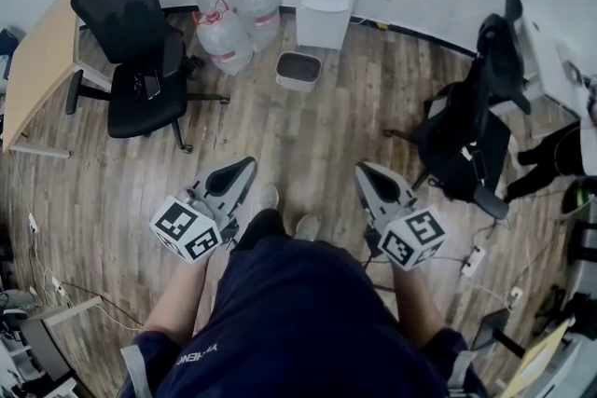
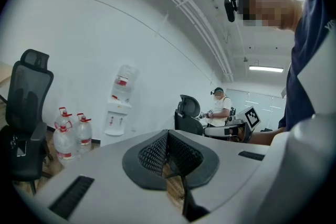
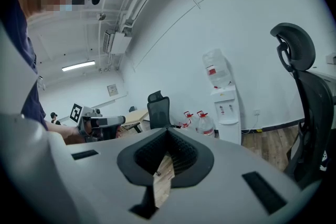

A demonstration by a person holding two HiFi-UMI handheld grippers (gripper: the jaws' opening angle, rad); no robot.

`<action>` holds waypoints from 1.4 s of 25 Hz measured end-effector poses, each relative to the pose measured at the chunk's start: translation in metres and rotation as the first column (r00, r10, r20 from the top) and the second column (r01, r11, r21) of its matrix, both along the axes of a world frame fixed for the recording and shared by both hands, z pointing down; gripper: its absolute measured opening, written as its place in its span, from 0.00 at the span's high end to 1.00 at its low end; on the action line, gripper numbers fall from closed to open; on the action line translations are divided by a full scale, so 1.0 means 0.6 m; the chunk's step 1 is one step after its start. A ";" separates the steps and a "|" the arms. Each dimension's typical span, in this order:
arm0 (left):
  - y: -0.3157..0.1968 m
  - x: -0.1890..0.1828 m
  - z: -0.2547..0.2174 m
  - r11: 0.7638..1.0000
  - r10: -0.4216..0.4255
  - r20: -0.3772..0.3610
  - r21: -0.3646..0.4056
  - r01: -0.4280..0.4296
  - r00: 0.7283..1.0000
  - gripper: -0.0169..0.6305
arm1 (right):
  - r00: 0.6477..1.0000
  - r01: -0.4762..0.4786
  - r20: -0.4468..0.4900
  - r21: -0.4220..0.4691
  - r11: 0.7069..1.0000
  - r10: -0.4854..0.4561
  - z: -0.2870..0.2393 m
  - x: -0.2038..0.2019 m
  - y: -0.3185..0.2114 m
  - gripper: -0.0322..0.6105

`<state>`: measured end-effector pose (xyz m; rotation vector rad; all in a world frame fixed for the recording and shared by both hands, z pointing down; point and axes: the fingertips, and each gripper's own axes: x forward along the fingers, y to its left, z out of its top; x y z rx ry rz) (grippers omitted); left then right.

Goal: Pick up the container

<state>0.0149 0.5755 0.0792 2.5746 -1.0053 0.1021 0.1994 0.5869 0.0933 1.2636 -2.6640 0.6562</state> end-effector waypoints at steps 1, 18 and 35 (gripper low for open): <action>-0.008 0.007 0.002 1.000 -0.002 -0.002 -0.003 0.002 1.000 0.94 | 1.000 -0.001 0.004 -0.004 1.000 0.001 0.003 0.008 -0.006 0.93; -0.338 -0.001 0.099 0.997 0.021 -0.028 -0.073 -0.023 0.999 0.94 | 0.999 -0.031 -0.023 -0.072 0.997 0.029 0.076 -0.002 -0.311 0.93; -0.794 -0.184 0.232 0.969 0.026 0.035 -0.246 -0.017 0.999 0.94 | 0.978 -0.045 -0.207 -0.256 0.966 -0.009 0.179 -0.148 -0.744 0.93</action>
